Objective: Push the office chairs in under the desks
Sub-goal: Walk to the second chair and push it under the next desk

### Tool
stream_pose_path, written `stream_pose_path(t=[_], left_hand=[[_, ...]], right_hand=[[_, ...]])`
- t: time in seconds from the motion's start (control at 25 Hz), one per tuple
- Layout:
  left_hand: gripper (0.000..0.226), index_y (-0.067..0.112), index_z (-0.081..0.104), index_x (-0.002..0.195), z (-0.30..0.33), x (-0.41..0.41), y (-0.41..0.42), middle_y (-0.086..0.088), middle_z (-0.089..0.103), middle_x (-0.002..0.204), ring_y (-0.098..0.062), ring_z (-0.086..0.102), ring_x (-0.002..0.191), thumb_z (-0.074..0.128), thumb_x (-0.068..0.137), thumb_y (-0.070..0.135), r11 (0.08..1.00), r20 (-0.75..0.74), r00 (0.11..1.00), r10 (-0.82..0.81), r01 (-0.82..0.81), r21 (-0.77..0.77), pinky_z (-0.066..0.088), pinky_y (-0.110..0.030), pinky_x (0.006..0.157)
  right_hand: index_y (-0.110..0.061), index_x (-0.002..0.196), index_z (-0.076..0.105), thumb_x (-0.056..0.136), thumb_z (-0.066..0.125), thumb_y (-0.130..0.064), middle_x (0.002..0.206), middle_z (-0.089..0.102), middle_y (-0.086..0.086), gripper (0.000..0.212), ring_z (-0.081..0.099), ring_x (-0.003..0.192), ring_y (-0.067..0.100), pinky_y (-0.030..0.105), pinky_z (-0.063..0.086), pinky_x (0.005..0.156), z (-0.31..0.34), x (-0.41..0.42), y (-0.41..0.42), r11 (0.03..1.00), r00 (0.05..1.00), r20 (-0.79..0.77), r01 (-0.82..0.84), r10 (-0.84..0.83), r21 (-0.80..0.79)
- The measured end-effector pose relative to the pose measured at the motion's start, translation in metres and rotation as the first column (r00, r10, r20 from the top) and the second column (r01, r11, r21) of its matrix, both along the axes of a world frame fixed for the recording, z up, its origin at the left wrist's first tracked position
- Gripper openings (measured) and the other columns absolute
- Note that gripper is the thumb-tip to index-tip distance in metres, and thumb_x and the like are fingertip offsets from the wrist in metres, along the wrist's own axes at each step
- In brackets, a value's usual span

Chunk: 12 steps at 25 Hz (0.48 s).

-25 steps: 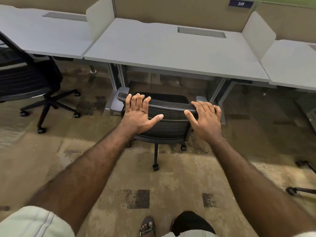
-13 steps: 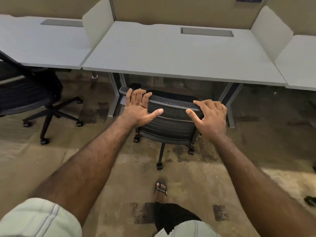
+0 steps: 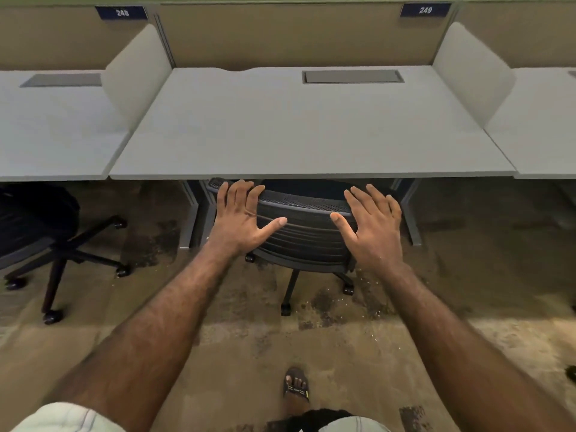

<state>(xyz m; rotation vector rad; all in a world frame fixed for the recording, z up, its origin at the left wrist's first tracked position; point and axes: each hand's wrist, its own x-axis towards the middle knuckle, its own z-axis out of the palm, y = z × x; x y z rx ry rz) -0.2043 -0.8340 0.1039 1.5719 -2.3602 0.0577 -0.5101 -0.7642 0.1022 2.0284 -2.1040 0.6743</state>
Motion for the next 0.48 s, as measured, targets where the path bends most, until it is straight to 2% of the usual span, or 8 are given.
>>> stream_pose_path(t=[0.2,0.48], left_hand=[[0.092,0.018,0.041,0.150,-0.003,-0.007,-0.040,-0.008,0.040,0.147,-0.029,0.034,0.149,0.036,0.091,0.089,0.995,-0.044,0.998,-0.053,0.049,-0.092,0.006,-0.056,0.132],[0.096,0.020,0.040,0.149,-0.006,-0.011,-0.081,-0.009,0.039,0.147,-0.031,0.033,0.149,0.037,0.087,0.093,0.995,-0.020,0.999,-0.043,0.041,-0.092,0.006,-0.056,0.132]], right_hand=[[-0.025,0.158,0.054,0.109,0.034,-0.075,0.166,0.050,-0.005,0.072,0.026,0.163,0.019,0.050,0.006,0.133,-0.007,-0.009,-0.037,0.998,1.000,0.002,0.030,-0.030,-0.050],[-0.019,0.163,0.047,0.109,0.033,-0.074,0.174,0.037,-0.002,0.079,0.012,0.168,0.020,0.054,0.007,0.134,-0.003,-0.008,-0.067,0.999,0.999,0.012,0.031,-0.031,-0.031]])
